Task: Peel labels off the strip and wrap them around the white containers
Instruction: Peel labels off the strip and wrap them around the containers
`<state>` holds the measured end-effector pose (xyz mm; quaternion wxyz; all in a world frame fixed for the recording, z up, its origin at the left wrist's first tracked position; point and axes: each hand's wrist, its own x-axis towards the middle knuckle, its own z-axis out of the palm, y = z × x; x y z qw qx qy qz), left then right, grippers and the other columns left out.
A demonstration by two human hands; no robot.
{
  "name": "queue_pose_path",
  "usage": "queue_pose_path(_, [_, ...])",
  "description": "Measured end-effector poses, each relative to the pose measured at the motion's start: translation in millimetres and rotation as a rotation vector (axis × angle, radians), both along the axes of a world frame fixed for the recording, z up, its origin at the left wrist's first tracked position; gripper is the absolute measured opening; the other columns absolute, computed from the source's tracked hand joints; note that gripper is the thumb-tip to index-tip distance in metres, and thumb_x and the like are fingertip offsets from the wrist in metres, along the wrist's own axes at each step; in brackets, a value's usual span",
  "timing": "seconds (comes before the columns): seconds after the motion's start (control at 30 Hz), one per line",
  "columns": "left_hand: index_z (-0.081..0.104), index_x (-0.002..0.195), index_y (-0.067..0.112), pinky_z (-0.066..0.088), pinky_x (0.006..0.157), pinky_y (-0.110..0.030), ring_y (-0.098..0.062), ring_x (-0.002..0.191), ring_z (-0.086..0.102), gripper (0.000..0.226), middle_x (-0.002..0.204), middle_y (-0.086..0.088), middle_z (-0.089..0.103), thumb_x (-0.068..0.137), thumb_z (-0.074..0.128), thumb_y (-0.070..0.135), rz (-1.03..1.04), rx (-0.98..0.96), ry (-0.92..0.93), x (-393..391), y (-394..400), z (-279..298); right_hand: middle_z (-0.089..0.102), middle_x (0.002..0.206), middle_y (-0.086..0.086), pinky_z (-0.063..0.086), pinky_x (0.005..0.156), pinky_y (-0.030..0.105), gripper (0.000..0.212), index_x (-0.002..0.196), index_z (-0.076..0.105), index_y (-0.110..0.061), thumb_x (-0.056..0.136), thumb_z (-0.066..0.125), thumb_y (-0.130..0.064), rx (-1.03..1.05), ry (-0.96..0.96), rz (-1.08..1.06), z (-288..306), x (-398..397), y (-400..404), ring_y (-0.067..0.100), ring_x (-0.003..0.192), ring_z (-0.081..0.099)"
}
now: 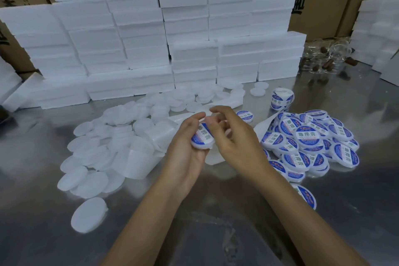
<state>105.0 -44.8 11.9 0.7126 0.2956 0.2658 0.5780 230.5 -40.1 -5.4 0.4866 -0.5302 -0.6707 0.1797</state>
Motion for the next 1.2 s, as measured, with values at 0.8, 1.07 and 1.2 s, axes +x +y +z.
queue_pose_path(0.8, [0.064, 0.119, 0.014, 0.063, 0.079, -0.037, -0.032, 0.089, 0.075, 0.027, 0.098, -0.015, 0.077, 0.1, 0.05, 0.0, 0.028, 0.05, 0.522, -15, 14, -17, 0.052, 0.118, -0.001, 0.035, 0.088, 0.024, 0.054, 0.124, 0.058, -0.016, 0.075, 0.075, -0.031, 0.038, -0.325, -0.251, 6, 42, 13, 0.016, 0.112, 0.042])
queue_pose_path(1.07, [0.067, 0.111, 0.011, 0.059, 0.073, -0.036, -0.028, 0.078, 0.072, 0.023, 0.092, -0.01, 0.078, 0.099, 0.049, 0.003, 0.084, -0.004, 0.625, -18, 16, -20, 0.048, 0.137, 0.016, 0.033, 0.102, 0.046, 0.056, 0.135, 0.051, -0.008, 0.086, 0.064, -0.032, -0.288, -0.379, -0.762, 7, 97, 11, 0.034, 0.13, 0.036])
queue_pose_path(1.2, [0.068, 0.109, 0.013, 0.058, 0.068, -0.032, -0.027, 0.08, 0.073, 0.022, 0.095, -0.011, 0.077, 0.101, 0.049, 0.006, 0.093, -0.017, 0.654, -19, 17, -20, 0.047, 0.14, 0.018, 0.028, 0.107, 0.048, 0.047, 0.129, 0.055, -0.008, 0.088, 0.06, -0.031, -0.451, -0.418, -0.743, 4, 109, 9, 0.035, 0.135, 0.031])
